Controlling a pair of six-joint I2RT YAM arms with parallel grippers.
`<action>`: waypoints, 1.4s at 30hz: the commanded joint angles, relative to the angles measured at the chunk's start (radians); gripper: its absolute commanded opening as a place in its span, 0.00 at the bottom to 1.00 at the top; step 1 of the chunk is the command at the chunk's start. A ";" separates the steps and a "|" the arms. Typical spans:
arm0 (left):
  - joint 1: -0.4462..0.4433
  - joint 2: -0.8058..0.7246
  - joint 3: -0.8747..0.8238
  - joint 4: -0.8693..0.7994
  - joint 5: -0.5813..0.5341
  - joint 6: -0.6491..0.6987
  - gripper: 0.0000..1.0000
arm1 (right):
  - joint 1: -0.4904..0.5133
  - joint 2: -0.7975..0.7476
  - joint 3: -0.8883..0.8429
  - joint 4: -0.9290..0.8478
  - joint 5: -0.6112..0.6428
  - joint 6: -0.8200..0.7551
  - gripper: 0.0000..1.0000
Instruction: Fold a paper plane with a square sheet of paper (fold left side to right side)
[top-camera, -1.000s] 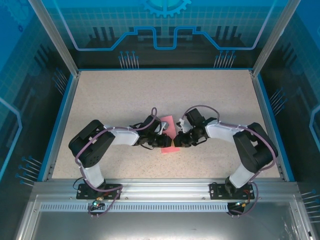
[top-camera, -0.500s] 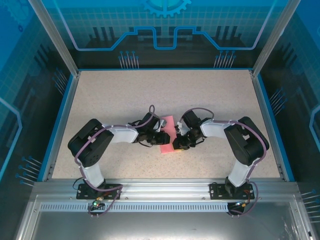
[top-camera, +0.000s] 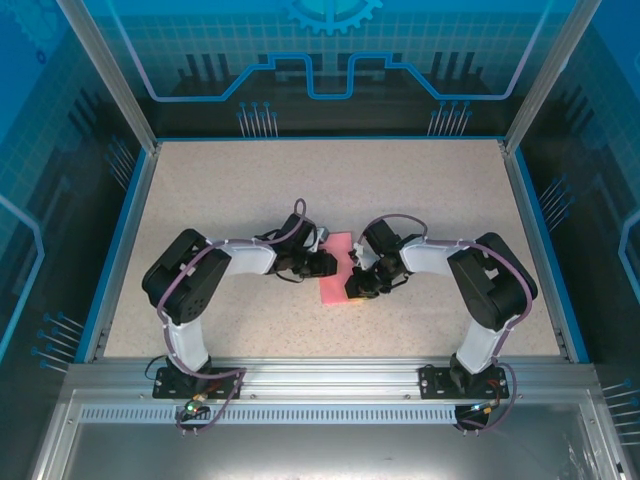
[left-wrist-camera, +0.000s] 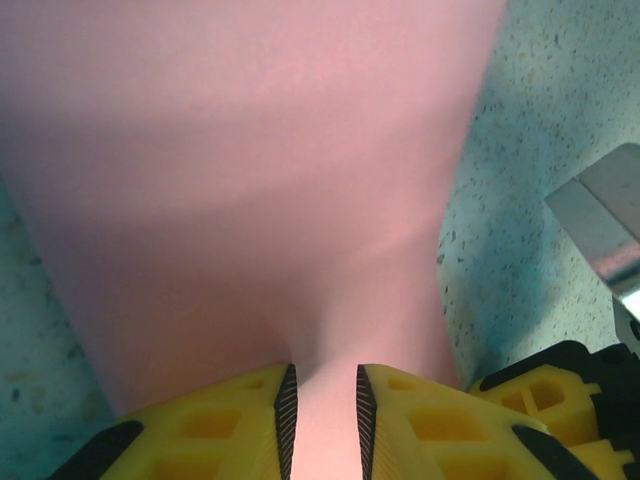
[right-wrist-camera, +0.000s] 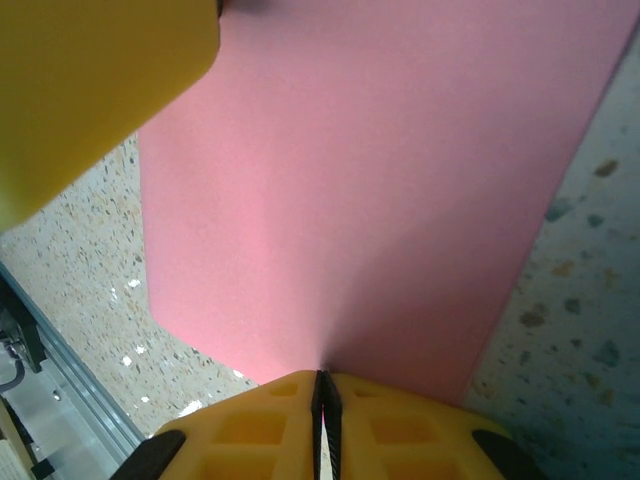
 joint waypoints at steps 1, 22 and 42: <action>0.057 0.058 0.026 -0.003 -0.066 0.027 0.26 | -0.005 0.045 -0.013 -0.098 0.119 -0.029 0.14; 0.192 0.243 0.304 -0.068 -0.050 0.020 0.27 | -0.014 0.040 -0.054 -0.093 0.103 -0.042 0.14; 0.194 -0.105 0.071 -0.064 -0.002 -0.004 0.31 | -0.053 -0.206 -0.058 0.053 0.064 -0.012 0.41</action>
